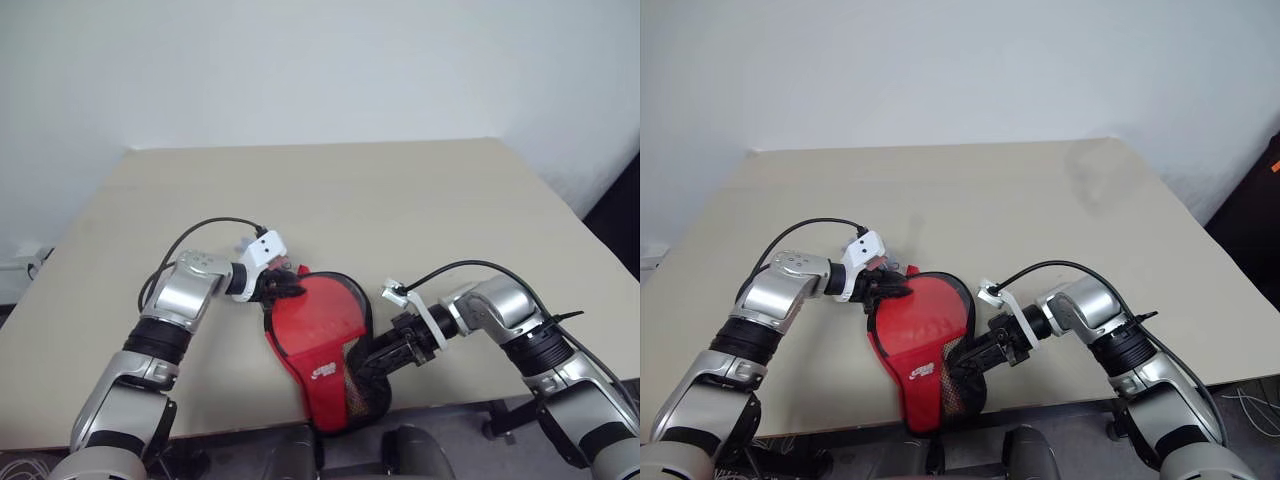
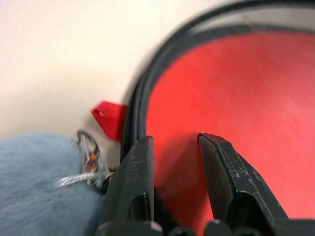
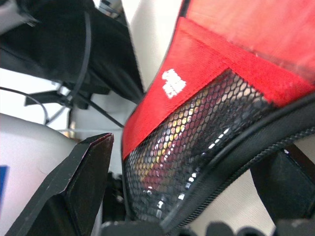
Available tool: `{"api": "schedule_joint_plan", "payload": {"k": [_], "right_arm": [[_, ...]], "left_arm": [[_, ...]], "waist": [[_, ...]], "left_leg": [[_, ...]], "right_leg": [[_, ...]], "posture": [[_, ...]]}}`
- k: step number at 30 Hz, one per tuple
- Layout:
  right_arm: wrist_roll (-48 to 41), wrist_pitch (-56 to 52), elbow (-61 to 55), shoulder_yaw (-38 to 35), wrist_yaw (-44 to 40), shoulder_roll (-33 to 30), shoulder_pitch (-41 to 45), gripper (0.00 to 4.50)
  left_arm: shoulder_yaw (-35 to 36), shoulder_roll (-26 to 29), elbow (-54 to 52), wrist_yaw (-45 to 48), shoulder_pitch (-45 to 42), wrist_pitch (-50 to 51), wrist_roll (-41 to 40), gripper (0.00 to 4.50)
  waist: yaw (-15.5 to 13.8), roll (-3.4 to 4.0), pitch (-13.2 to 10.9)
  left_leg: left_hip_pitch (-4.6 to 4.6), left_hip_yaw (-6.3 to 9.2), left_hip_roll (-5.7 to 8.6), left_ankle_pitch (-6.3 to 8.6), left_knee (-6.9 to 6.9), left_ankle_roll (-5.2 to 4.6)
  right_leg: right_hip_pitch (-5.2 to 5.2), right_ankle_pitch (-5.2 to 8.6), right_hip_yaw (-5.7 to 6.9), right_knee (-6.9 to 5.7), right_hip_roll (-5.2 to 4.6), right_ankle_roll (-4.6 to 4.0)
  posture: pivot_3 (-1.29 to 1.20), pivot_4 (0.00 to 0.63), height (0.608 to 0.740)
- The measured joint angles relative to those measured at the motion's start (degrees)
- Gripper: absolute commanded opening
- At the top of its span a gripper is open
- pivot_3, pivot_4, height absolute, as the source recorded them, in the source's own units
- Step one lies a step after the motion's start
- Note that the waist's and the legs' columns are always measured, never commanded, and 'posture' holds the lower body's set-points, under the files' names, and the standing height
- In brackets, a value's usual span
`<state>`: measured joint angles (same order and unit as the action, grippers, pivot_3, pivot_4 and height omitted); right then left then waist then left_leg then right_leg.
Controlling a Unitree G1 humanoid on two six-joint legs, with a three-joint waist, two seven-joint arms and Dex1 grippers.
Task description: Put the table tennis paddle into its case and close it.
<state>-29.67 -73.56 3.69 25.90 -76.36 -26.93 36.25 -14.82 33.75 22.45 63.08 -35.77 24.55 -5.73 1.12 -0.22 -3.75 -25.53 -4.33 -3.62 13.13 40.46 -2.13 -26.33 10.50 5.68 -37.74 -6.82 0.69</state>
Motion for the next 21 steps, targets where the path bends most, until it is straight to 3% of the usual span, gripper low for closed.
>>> {"api": "schedule_joint_plan", "payload": {"k": [13,21], "right_arm": [[-4.5,-0.6,-1.0,-0.8,6.0,3.4,-0.7,4.47],[0.6,12.0,-0.8,1.0,4.2,-5.5,-0.9,4.47]], "left_arm": [[-0.5,-6.3,0.1,-0.5,-0.4,-0.3,0.5,1.42],[-0.6,-4.5,-4.0,0.8,1.9,-0.2,0.4,1.42]], "waist": [[-0.1,0.00,0.0],[0.0,0.00,0.0]], "left_leg": [[-0.02,-0.02,0.00,0.00,0.06,0.00],[-0.03,-0.06,0.00,0.01,0.05,0.00]], "right_leg": [[0.02,-0.02,0.00,0.00,-0.02,0.01],[0.00,0.00,-0.01,0.03,-0.03,-0.01]], "posture": [[0.00,0.000,0.688],[0.00,0.000,0.688]]}}
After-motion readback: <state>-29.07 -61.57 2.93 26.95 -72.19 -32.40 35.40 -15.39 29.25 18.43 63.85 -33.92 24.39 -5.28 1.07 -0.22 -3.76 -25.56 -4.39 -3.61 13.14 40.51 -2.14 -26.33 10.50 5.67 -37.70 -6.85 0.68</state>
